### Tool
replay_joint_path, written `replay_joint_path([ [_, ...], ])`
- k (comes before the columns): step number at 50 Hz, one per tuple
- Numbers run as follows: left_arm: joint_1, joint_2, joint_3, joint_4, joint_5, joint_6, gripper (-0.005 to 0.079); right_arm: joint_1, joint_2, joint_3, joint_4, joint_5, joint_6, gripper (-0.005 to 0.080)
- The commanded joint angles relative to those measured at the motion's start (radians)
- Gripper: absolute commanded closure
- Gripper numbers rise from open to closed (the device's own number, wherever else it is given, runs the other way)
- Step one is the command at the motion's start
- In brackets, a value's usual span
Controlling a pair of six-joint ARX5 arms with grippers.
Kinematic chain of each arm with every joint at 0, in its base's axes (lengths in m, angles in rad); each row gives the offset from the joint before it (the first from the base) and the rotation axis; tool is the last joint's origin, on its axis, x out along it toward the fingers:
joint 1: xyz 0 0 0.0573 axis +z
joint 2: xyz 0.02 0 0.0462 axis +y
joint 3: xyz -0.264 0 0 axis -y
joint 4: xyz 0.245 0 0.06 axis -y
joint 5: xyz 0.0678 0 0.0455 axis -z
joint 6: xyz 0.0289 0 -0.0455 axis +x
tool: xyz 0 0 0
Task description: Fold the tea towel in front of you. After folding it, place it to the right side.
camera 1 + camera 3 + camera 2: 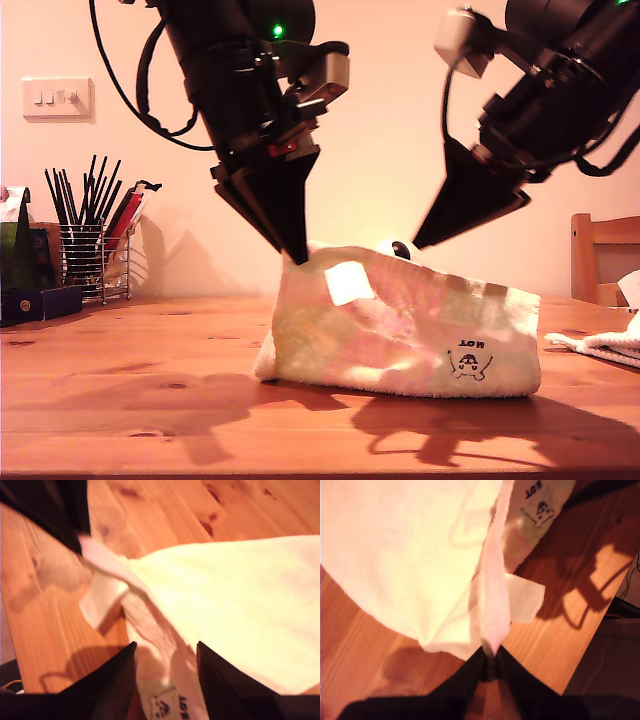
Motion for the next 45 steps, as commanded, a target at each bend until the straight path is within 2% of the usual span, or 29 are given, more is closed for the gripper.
replay_joint_path([
  [1, 0.007, -0.013, 0.026, -0.007, 0.005, 0.014, 0.0764, -0.002, -0.01, -0.005, -0.007, 0.017, -0.006, 0.0411],
  [20, 0.039, -0.086, 0.04, -0.056, 0.005, 0.032, 0.0764, -0.023, -0.01, -0.005, -0.019, 0.112, -0.035, 0.0411],
  [28, 0.043, -0.09, 0.04, -0.082, 0.005, 0.037, 0.0764, -0.024, -0.01, -0.005, 0.013, 0.113, -0.035, 0.0411],
  [36, 0.042, -0.091, 0.04, -0.101, 0.005, 0.065, 0.0764, -0.006, -0.01, 0.001, 0.098, 0.035, -0.037, 0.0411],
  [41, 0.042, -0.091, 0.04, -0.101, 0.006, 0.067, 0.0764, 0.028, -0.009, 0.002, 0.132, -0.013, -0.106, 0.0412],
  [45, 0.034, -0.091, 0.04, -0.101, 0.01, 0.111, 0.0764, 0.052, -0.001, 0.002, 0.145, -0.059, -0.153, 0.0412],
])
